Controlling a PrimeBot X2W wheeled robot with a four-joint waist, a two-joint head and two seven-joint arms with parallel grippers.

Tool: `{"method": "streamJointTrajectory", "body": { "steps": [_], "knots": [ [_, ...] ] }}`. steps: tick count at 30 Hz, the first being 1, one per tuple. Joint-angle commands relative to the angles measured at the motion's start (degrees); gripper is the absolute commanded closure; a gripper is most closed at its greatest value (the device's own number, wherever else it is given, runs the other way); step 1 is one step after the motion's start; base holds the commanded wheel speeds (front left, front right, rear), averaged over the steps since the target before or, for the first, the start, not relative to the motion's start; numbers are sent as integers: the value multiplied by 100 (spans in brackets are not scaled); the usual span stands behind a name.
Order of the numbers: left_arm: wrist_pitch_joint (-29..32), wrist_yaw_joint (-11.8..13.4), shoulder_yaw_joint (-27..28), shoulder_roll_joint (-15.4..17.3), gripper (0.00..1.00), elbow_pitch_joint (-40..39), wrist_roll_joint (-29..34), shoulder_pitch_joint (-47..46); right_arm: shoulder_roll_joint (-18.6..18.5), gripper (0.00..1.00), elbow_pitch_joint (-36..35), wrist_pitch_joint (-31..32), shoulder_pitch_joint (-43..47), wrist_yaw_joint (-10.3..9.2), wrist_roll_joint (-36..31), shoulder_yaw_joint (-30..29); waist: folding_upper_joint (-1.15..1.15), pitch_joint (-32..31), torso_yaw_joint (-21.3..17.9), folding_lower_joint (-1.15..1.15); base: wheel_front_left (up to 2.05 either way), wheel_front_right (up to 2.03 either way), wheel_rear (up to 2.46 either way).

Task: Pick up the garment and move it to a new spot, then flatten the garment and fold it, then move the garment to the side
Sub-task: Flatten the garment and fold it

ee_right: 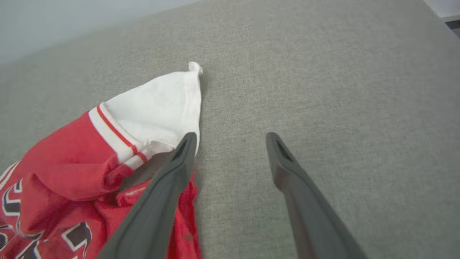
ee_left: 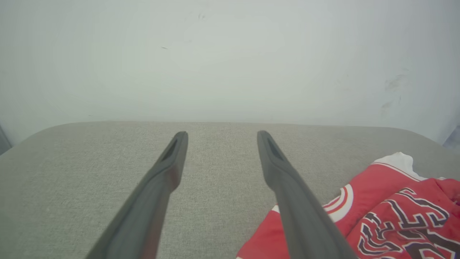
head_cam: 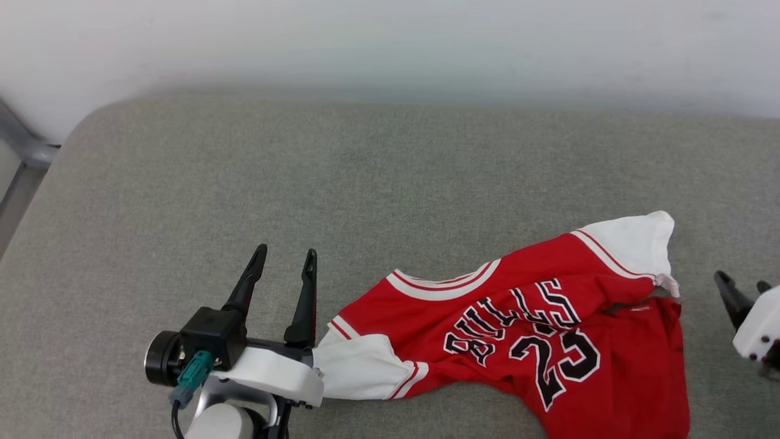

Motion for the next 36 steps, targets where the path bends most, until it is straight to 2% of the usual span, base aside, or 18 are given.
{"method": "streamJointTrajectory", "body": {
  "steps": [1,8,15,19,21,23,24,25,26,31,36],
  "knots": [
    [-27,-62,23,-54,0,-37,68,-111,-137,0,234,195,-368,-2,115,63,0,332,205,0,0,0,0],
    [-26,-289,159,-324,0,-100,270,-401,-641,0,1089,1134,-1667,-3,255,607,0,909,454,0,0,0,0],
    [-21,-559,314,-589,0,-98,433,-629,-972,0,1652,1752,-2539,-2,230,1013,0,1433,666,0,0,0,0],
    [-22,-702,422,-726,0,-69,523,-715,-935,0,2039,2201,-2705,-2,295,1162,0,1647,728,0,0,0,0],
    [-22,-785,515,-819,0,-36,586,-745,-835,0,2429,2761,-2568,-2,295,1283,0,1709,744,0,0,0,0],
    [-22,-810,547,-841,0,-24,616,-742,-796,0,2556,2932,-2512,-2,308,1281,0,1718,745,0,0,0,0],
    [-21,-833,582,-861,0,-9,629,-735,-754,49,2672,3120,-2462,-2,324,1283,0,1718,743,0,0,0,0],
    [-22,-859,612,-882,0,5,647,-728,-720,89,2734,3211,-2429,-2,333,1278,0,1712,740,0,0,0,0],
    [-22,-881,633,-900,0,26,667,-716,-696,100,2780,3282,-2418,-2,334,1265,0,1690,735,0,0,0,0],
    [-22,-976,778,-968,0,171,720,-609,-802,100,2511,3035,-2631,-2,298,1219,0,1494,652,0,0,0,0],
    [-21,-1128,897,-963,0,488,593,-470,-972,100,1929,2441,-2726,-2,379,1067,0,1128,511,0,0,0,0]
  ]
}}
